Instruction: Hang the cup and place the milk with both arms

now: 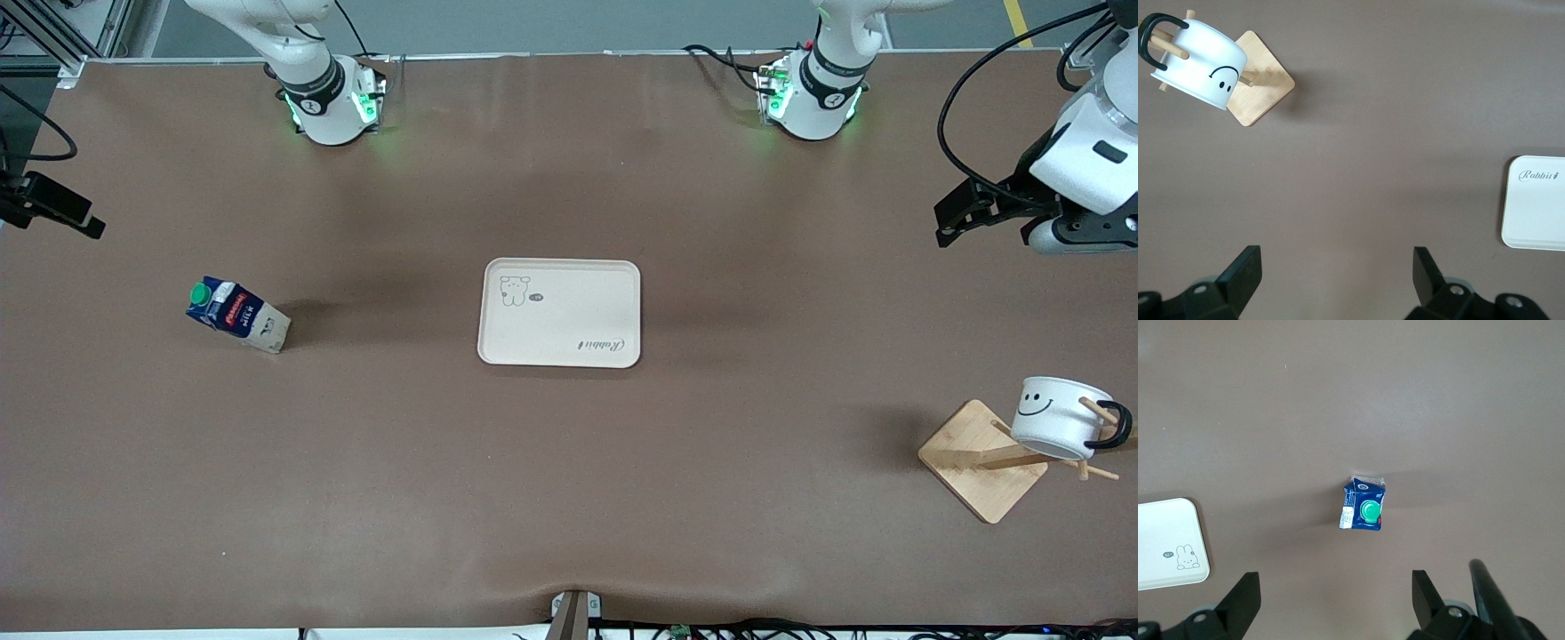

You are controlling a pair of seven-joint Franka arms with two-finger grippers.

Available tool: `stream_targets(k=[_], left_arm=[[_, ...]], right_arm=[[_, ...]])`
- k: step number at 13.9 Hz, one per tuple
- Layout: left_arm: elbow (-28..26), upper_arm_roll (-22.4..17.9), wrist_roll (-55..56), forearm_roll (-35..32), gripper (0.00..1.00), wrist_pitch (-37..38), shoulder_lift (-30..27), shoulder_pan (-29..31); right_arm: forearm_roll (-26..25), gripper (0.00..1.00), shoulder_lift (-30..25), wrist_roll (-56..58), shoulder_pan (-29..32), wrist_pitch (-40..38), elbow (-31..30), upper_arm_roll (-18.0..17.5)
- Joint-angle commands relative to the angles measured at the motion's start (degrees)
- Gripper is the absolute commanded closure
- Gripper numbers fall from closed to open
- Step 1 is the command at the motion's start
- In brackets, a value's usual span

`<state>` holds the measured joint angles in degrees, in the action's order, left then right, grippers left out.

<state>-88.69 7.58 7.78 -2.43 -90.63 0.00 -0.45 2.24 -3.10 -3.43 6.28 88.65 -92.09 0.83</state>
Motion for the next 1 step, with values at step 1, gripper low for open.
stream_targets(k=[1], left_arm=[[0.97, 0.06, -0.66, 0.76, 0.00, 0.98, 0.18, 0.18]], right_arm=[[-0.05, 0.00, 0.72, -0.62, 0.23, -0.76, 1.56, -0.04]])
